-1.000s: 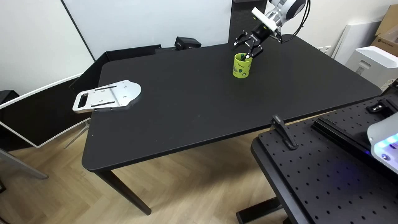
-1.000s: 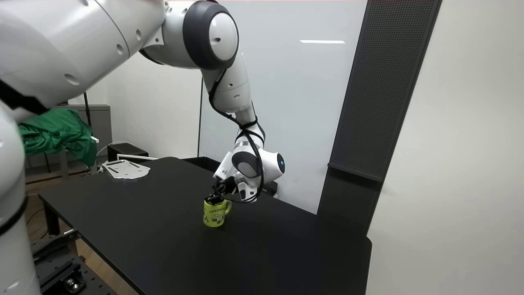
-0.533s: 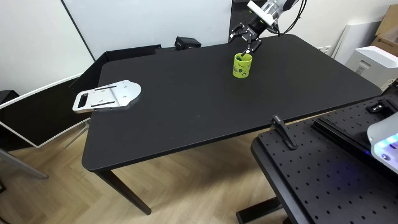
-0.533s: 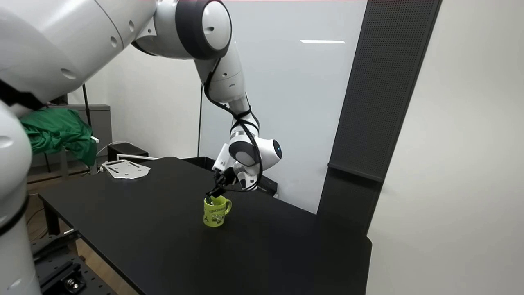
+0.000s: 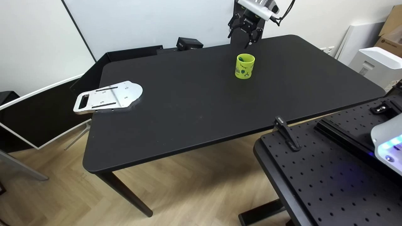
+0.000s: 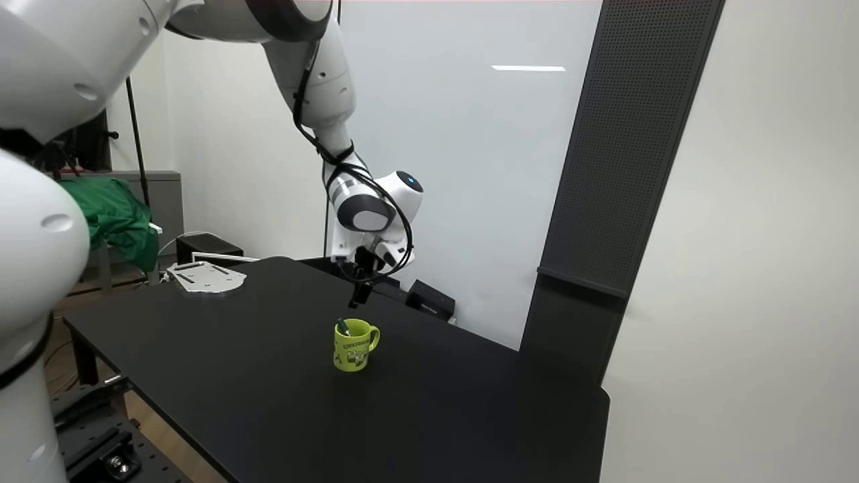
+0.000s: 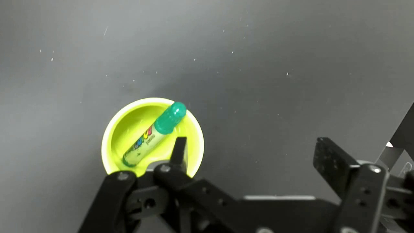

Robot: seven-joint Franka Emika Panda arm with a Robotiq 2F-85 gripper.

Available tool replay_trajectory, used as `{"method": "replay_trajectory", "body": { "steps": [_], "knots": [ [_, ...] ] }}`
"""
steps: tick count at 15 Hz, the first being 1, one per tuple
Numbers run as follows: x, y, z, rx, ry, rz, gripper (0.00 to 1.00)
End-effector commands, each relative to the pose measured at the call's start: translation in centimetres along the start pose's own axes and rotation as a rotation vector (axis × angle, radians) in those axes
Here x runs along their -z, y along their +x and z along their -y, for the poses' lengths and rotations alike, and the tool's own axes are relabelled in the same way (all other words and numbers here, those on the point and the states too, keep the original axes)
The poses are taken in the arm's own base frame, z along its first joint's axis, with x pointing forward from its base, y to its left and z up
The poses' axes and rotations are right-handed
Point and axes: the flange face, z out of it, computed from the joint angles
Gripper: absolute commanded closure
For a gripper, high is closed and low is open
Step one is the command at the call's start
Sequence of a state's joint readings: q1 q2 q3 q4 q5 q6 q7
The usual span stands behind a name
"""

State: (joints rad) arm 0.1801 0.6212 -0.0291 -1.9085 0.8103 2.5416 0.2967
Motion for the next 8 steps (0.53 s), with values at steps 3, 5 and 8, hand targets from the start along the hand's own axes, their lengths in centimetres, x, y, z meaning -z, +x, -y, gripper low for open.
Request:
{"method": "replay_trajectory", "body": {
  "steps": [3, 5, 8],
  "knots": [
    [0.8, -2.7, 0.8, 0.104, -0.048, -0.16, 0.0],
    [0.6, -4.0, 0.8, 0.138, -0.061, -0.208, 0.0],
    [0.6, -4.0, 0.5, 0.147, -0.069, -0.218, 0.0]
  ]
}}
